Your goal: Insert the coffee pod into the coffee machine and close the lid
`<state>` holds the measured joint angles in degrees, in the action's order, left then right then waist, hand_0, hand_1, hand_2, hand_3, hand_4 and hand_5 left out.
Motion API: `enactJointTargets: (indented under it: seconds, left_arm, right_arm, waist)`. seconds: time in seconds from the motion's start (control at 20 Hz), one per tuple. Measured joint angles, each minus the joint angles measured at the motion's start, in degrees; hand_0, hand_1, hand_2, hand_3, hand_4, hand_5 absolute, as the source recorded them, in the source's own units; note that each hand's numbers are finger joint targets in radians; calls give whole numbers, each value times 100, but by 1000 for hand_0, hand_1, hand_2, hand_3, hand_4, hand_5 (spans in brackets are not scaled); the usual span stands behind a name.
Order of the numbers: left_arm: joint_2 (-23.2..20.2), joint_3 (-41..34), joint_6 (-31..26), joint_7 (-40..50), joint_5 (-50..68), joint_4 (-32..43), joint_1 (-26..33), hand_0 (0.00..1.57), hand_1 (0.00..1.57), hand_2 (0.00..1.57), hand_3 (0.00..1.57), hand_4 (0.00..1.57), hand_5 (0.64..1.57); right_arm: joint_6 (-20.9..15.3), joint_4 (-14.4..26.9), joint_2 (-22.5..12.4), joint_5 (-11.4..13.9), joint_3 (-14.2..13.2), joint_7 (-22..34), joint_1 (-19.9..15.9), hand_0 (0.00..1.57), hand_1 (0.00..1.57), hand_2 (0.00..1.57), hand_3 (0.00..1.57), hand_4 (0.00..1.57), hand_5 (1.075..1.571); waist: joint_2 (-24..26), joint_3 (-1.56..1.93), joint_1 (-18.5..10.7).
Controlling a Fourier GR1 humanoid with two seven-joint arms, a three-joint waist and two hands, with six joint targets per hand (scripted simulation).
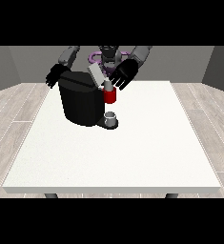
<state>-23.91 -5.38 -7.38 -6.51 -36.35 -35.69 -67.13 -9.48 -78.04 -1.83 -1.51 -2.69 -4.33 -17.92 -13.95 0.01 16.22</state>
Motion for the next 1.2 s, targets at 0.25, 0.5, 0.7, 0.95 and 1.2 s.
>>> enactJointTargets:
  seconds: [0.25, 0.5, 0.7, 0.95, 1.2]
  left_arm:
    - [-39, -40, -14, 30, -37, 73, 10, 1208, 1208, 1265, 1191, 493, 1571]
    - [-126, -105, -64, -38, -34, 105, -16, 1221, 1221, 1265, 1171, 485, 1571]
    - [-69, -105, -45, 31, -66, 89, -19, 1211, 1211, 1239, 1123, 460, 1571]
    - [-157, -108, -144, -35, -104, 109, -51, 1134, 1134, 1170, 999, 457, 1571]
    - [-122, -59, -72, -66, -200, 42, -12, 1066, 1066, 1116, 945, 380, 1571]
  right_arm:
    - [68, -50, -22, -41, 9, 18, 71, 0, 0, 0, 0, 433, 1571]
    - [76, -121, -42, -77, -24, 20, 13, 0, 0, 0, 0, 437, 1571]
    - [70, -80, -83, -82, -66, 66, -32, 0, 0, 0, 0, 364, 1571]
    - [23, -120, -66, -40, -29, 117, -45, 0, 0, 0, 0, 401, 1571]
    - [57, -17, -77, -60, -76, -74, -10, 0, 0, 0, 0, 434, 1571]
  waist:
    - [5, 1, 47]
    - [-102, 4, 62]
    - [-105, 8, 48]
    - [-120, 6, 54]
    - [-149, 8, 3]
